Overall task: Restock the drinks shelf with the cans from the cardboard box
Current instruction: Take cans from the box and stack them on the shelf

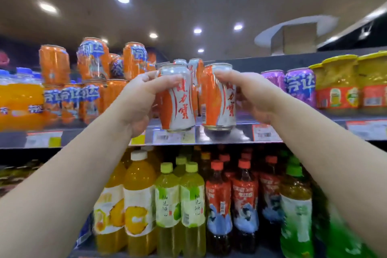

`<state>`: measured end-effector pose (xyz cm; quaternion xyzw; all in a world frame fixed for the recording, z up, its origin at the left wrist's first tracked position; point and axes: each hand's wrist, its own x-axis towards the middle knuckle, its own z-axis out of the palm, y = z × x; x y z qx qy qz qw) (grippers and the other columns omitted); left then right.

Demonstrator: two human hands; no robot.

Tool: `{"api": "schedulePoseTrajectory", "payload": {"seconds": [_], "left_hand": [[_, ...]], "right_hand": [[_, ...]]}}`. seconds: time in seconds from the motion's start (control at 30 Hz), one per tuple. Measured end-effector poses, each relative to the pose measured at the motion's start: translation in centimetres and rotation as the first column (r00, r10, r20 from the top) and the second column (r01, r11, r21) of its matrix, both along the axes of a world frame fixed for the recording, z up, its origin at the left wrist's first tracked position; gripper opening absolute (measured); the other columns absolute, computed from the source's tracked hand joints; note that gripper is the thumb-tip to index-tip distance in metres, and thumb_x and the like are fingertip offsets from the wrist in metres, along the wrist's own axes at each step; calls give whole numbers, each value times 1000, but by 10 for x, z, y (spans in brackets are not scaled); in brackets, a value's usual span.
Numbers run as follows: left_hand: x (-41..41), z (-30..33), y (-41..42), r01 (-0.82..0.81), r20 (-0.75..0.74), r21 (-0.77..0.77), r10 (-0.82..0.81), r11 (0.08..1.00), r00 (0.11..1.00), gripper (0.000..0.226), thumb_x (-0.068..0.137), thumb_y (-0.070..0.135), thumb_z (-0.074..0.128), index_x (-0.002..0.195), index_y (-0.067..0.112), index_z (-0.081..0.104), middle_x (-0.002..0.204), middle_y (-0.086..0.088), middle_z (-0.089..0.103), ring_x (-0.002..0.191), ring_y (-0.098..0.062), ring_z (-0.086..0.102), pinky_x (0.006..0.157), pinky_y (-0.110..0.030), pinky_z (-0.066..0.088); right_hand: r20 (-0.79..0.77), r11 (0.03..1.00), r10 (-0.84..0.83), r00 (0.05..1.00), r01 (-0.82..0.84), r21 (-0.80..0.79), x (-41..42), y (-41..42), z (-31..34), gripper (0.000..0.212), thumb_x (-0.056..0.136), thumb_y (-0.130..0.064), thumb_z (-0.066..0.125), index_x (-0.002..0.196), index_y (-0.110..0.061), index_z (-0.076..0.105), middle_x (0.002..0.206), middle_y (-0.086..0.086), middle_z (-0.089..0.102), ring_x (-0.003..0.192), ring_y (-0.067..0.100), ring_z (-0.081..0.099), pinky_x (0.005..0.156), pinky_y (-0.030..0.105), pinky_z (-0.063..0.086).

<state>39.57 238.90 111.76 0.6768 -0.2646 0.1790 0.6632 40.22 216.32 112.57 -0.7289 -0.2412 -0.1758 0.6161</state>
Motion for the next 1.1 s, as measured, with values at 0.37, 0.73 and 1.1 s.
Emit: {"api": "schedulePoseTrajectory", "payload": {"seconds": [0.37,0.73,1.1], "left_hand": [[84,40,18,2,-8,30,-1,1000,1000,26,92,14,65,117,11,59,94,-9,74,73,-16,75,57,-30,59],[126,16,36,159,-95,117,-149,980,984,14,93,25,63,107,29,60,97,-1,77,89,-18,74,64,-34,61],[116,12,38,-53,21,363,49,930,999,106,76,16,82,152,40,12,106,29,41,72,5,55,46,-10,49]], "right_hand": [[2,957,-287,958,286,51,52,24,33,31,83,-41,73,96,-13,71,79,-2,77,72,12,74,57,26,54],[-107,989,-113,988,100,-113,102,28,15,36,89,-42,66,114,-16,65,98,-1,77,91,14,74,81,34,56],[41,929,-253,967,254,-268,89,20,8,96,72,-26,84,149,-31,27,94,-17,60,85,5,66,61,19,57]]}}
